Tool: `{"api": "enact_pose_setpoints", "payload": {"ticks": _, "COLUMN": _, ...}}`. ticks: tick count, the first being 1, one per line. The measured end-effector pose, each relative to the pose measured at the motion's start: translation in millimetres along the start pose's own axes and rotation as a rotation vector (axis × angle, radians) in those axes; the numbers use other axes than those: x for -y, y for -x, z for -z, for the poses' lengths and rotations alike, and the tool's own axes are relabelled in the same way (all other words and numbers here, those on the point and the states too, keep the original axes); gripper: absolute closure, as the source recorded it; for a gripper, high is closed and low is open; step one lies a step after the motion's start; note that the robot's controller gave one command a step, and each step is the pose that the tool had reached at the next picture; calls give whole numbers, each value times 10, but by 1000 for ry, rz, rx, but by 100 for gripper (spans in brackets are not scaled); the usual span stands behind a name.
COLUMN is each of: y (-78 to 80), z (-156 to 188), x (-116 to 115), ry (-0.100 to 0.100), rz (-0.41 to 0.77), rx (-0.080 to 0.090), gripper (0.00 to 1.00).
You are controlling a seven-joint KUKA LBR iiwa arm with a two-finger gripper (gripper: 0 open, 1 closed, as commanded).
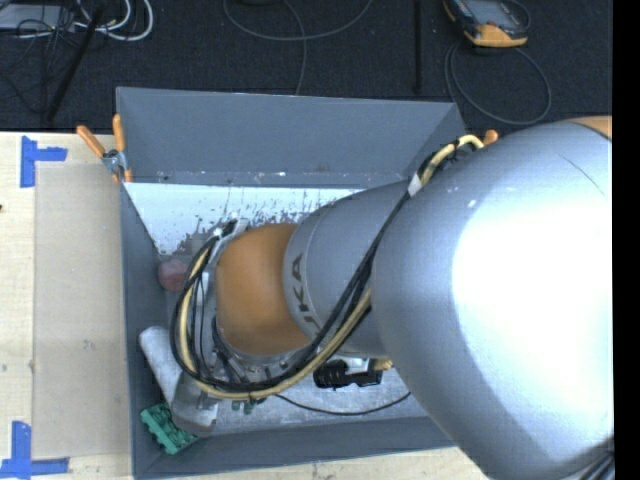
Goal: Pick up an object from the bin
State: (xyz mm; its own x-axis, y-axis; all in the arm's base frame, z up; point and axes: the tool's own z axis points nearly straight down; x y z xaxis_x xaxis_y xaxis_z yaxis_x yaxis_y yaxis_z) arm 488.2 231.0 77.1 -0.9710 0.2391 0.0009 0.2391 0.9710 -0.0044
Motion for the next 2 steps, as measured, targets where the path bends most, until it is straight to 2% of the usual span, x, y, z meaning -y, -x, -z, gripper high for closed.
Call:
{"api": "enact_pose_setpoints", "payload": {"ticks": 1, "y": 14, "z": 431, "x": 9, "ry": 4, "rz": -5, "rx": 3, "gripper": 100}}
{"api": "enact_pose_setpoints", "payload": {"ticks": 2, "y": 25, "z": 620, "x": 22, "ry": 3, "rz": -8, "rx": 1, "gripper": 100}}
